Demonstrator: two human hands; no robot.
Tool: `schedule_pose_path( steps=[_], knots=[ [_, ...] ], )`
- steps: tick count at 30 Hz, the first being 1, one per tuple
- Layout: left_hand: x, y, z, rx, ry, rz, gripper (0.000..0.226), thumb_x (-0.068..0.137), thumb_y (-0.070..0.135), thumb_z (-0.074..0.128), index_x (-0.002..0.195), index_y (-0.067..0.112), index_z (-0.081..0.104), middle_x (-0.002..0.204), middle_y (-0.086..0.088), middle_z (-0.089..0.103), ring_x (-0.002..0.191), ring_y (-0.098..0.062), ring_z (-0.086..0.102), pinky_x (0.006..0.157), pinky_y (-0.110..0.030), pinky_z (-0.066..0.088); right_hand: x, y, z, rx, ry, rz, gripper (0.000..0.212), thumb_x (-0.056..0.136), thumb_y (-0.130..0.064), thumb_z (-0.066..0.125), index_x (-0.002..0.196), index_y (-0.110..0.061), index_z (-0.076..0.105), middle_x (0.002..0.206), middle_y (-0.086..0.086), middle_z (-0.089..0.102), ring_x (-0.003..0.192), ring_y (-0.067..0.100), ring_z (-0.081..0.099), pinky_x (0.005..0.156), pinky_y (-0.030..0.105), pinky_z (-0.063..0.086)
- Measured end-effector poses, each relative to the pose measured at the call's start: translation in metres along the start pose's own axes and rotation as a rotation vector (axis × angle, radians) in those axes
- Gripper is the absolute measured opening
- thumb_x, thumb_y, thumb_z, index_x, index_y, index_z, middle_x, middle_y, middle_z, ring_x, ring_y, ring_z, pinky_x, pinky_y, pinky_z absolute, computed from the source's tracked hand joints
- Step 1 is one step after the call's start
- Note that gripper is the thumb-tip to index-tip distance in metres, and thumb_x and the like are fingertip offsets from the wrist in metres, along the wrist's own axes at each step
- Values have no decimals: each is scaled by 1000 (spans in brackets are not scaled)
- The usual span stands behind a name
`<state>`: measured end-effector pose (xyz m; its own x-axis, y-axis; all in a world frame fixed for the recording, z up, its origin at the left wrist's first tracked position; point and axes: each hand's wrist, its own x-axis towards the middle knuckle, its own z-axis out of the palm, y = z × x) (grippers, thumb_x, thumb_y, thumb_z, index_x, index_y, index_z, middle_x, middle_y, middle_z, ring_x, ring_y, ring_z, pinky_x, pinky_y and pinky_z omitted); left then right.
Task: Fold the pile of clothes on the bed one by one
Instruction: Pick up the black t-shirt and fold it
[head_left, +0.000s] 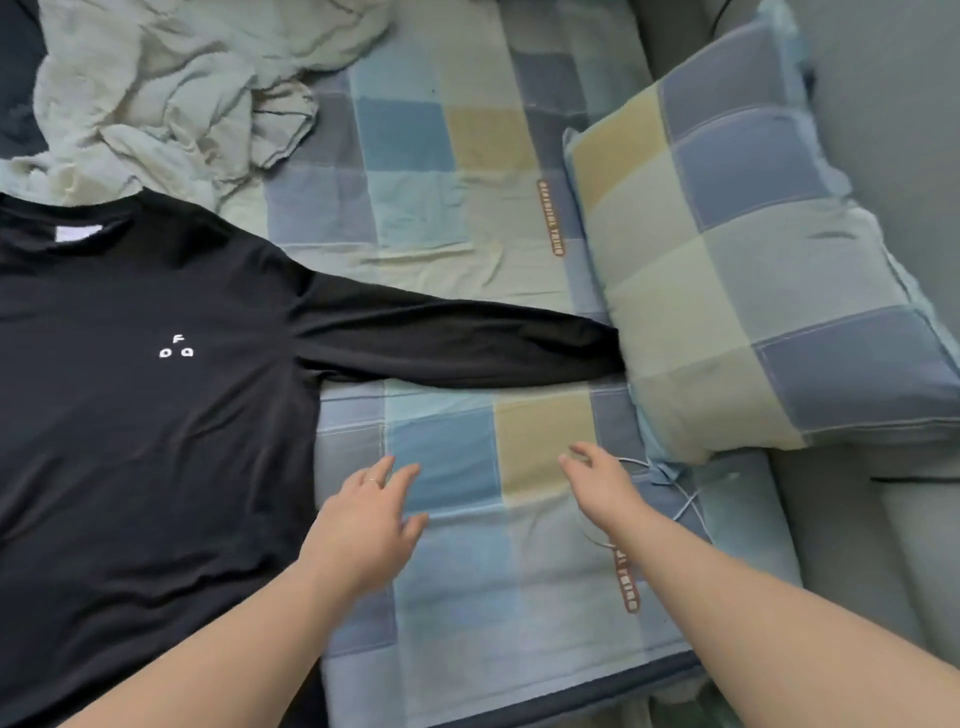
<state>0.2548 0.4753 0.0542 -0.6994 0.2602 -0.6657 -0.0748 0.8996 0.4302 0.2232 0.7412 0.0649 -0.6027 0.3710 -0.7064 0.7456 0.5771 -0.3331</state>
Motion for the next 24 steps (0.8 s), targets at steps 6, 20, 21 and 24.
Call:
schedule_pose_path(
  steps=[6, 20, 21, 24],
  knots=[
    [136, 50, 25, 189, 157, 134, 63, 103, 44, 44, 159, 32, 18, 169, -3, 6, 155, -27, 4, 125, -42, 12, 139, 2, -1, 691, -29, 196, 43, 102, -31, 54, 133, -1, 53, 134, 28, 58, 119, 40, 62, 100, 49, 51],
    [180, 88, -42, -948, 204, 27, 37, 103, 46, 50, 138, 39, 56, 131, 22, 59, 128, -1, 51, 95, -12, 42, 152, -63, 3, 651, 305, -352, 36, 86, -9, 69, 122, -13, 62, 93, -7, 72, 85, 7, 68, 84, 33, 54],
    [175, 87, -56, -1131, 177, 16, 36, 102, 50, 50, 134, 37, 61, 127, 21, 62, 127, -4, 53, 104, -21, 42, 133, -76, 11, 571, 245, -460, 38, 85, -14, 68, 123, -17, 62, 95, -6, 74, 89, 8, 70, 86, 34, 54],
    [157, 64, -97, -1514, 29, 65, 55, 98, 63, 45, 131, 25, 65, 125, 3, 71, 119, -19, 65, 107, -39, 46, 80, -119, 41, 339, 61, -657, 59, 82, -28, 64, 140, -35, 55, 102, -14, 73, 97, 7, 68, 93, 29, 52]
  ],
)
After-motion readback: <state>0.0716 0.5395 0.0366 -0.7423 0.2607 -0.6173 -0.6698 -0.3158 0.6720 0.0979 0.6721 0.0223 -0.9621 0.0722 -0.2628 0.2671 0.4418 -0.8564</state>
